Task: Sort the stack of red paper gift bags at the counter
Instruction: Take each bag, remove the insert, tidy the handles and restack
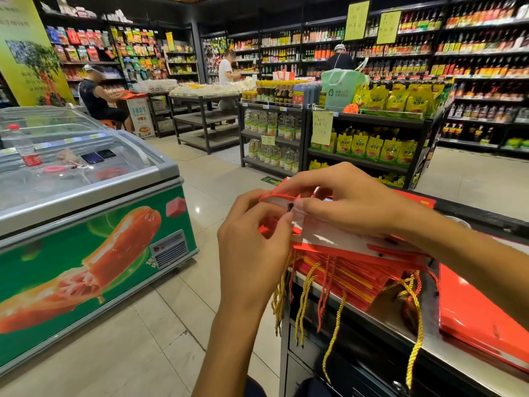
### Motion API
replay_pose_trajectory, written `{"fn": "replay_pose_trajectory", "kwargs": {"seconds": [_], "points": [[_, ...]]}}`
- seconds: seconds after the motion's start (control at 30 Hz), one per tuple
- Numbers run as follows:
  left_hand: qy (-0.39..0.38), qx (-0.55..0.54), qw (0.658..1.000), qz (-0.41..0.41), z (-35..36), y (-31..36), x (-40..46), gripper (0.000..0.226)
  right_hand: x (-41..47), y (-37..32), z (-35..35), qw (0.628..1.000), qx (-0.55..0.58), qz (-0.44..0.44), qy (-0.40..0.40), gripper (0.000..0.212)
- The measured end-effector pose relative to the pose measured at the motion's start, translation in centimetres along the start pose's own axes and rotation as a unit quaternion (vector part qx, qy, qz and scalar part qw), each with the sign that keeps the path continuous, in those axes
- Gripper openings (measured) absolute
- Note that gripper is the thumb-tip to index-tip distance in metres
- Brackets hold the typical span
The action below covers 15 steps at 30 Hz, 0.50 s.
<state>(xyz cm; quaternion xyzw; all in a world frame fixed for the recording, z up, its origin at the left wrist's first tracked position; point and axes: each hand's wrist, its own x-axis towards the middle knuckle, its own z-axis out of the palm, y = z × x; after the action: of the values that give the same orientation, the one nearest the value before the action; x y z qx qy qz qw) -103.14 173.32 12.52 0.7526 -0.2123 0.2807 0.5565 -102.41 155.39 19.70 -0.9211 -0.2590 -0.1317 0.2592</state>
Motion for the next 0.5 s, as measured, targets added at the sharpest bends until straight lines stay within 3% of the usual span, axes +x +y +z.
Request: {"fn": "replay_pose_trajectory", "kwargs": {"seconds": [0.1, 0.2, 0.4, 0.5], "points": [[-0.028, -0.013, 0.999, -0.021, -0.9, -0.8, 0.2, 0.004, 0.0, 0.7, -0.9, 0.994, 0.049, 0.057, -0.078, 0.022], [-0.059, -0.023, 0.997, -0.038, -1.8, -1.6, 0.3, 0.006, -0.5, 1.7, -0.9, 0.991, 0.057, 0.076, -0.093, 0.025], [-0.043, -0.13, 0.989, -0.052, -2.2, -1.5, 0.2, 0.017, -1.2, 3.1, 0.0, 0.994, 0.092, 0.065, -0.006, 0.011], [-0.027, -0.074, 0.993, -0.082, -1.5, -1.4, 0.6, 0.011, -1.2, 3.3, 0.4, 0.992, 0.115, 0.046, 0.037, 0.012]]}}
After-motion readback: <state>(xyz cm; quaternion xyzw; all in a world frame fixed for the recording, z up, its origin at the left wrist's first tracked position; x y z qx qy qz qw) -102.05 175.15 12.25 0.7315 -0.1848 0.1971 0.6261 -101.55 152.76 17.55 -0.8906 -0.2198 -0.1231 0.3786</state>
